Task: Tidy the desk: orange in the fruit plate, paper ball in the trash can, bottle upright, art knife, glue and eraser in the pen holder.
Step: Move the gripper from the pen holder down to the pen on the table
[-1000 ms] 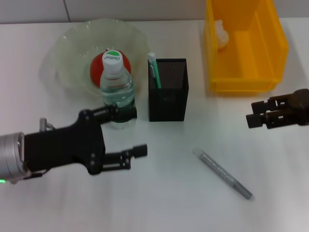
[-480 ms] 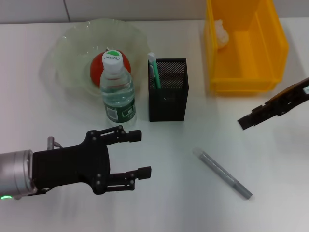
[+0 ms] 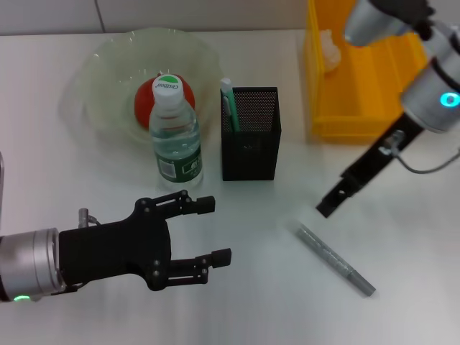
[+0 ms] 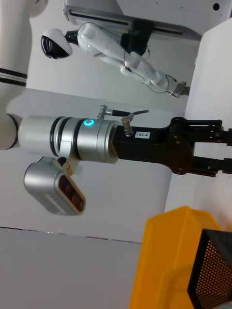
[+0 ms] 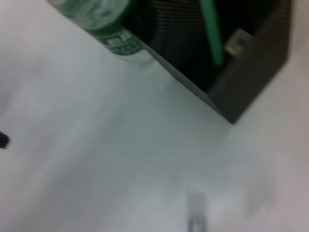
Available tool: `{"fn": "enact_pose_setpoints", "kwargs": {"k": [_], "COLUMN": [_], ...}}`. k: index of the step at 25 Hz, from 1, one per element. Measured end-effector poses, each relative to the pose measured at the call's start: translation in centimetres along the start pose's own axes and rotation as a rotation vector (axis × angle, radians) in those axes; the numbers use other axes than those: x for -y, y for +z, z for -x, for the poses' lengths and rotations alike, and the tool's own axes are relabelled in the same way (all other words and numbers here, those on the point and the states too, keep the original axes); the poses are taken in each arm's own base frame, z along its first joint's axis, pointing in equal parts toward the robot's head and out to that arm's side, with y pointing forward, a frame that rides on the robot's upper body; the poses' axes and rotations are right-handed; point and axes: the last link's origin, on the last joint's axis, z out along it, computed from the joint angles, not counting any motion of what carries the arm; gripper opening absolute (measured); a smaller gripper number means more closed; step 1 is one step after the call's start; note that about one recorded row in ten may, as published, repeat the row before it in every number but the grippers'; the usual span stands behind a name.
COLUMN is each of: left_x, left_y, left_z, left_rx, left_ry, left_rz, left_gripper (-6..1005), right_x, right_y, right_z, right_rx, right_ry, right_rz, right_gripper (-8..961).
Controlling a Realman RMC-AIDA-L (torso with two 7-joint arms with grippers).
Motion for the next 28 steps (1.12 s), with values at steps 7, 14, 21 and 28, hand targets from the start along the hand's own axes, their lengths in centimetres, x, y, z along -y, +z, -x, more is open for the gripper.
{"fn": "enact_pose_setpoints", "kwargs": {"k": [7, 14, 21, 28], "left_x": [0.3, 0.4, 0.5, 0.6], "left_y": [0.1, 0.2, 0.3, 0.4], "left_z": [0.3, 0.2, 0.2, 0.1], "left_rx": [0.013, 0.010, 0.012, 0.013], "left_ry": [-0.002, -0.002, -0.003, 0.001], "left_rz": [-0.023, -0.028, -0.032, -0.030], "left_gripper": [797, 797, 797, 797], "right_x": [-1.8, -2.9, -3.0, -3.2], "right_y": [1.7, 3.1, 3.8, 4.6], "right_z": [2.0, 2.3, 2.0, 1.7], "right_rx": [-0.084, -0.182, -0.206, -0.230], "right_ry": [-0.059, -0.093, -0.082, -0.095], "right_rz": [-0.037, -0.058, -0.049, -0.049], "right_gripper": [728, 728, 727, 727]}}
